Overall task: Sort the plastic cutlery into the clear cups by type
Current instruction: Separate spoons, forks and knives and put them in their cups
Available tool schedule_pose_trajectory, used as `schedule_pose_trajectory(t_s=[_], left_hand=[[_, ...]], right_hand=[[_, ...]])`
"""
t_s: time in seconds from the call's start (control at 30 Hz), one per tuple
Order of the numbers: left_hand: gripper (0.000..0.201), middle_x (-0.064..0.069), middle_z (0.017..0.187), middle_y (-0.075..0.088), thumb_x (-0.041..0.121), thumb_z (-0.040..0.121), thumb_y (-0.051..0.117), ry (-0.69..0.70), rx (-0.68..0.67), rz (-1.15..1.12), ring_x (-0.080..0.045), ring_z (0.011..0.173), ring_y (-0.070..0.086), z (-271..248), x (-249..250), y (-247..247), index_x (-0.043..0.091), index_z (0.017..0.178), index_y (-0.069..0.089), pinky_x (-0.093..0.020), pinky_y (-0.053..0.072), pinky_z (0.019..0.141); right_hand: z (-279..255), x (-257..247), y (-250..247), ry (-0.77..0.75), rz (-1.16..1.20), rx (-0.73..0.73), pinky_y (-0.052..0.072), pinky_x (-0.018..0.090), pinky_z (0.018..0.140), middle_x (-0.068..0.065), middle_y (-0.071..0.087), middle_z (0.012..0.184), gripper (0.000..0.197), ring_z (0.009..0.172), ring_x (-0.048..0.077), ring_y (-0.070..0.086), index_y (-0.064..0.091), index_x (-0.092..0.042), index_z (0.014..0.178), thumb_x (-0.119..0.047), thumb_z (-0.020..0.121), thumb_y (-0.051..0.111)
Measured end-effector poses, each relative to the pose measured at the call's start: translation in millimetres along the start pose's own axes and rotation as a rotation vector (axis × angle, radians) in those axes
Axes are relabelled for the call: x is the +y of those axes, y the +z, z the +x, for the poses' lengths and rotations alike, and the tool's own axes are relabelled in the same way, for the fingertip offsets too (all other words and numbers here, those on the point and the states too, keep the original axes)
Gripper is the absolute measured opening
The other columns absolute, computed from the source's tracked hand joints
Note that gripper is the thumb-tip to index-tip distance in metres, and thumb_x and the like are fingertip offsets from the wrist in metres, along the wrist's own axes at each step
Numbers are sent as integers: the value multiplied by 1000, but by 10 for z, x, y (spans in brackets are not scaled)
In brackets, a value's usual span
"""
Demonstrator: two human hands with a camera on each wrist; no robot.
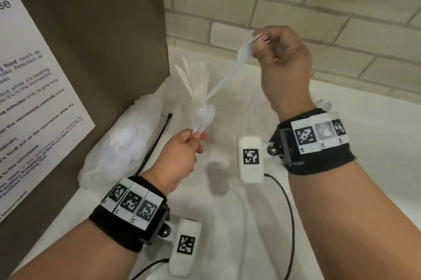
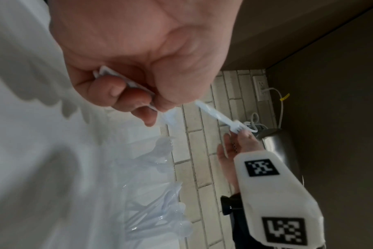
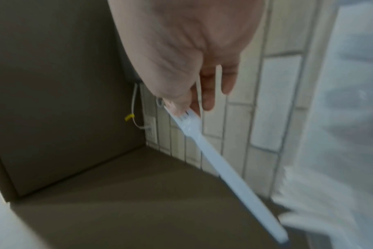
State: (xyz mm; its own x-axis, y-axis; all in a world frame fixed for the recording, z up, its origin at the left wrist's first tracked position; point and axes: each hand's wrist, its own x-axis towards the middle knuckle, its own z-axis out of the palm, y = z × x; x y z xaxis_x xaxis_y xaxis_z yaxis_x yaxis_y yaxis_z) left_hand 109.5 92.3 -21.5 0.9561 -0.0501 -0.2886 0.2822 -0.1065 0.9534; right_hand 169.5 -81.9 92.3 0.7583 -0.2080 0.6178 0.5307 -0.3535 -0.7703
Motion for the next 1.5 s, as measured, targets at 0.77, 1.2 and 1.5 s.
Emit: schedule_pose_trajectory(t_s=[0.77,1.2,1.5], left_hand=[[25,6,82,57,31,102,40,102,-62,-12,-11,65,51,-84,134,106,29,102,65,-25,43,59],[24,4,119,57,40,90,60,294,161,506,-15,110,55,-107,125,61,27,109,65,-31,41,97],[58,-18,155,-6,29,87,51,-50,423,1195,-45,142,-4,138,75,-308,38,139,29,-61,7,111]], right_hand=[[-409,279,-24,178,-510,-159,35,20,86,1,53,124,37,95,16,51,56,-24,129,-40,97,49],[-437,97,-368,186,-372,20,39,11,56,-9,54,73,17,57,1,50,54,-17,107,-12,99,40],[-205,213,-729,59,-884,104,39,36,62,18,60,96,40,82,36,54,52,-9,114,-12,80,31]])
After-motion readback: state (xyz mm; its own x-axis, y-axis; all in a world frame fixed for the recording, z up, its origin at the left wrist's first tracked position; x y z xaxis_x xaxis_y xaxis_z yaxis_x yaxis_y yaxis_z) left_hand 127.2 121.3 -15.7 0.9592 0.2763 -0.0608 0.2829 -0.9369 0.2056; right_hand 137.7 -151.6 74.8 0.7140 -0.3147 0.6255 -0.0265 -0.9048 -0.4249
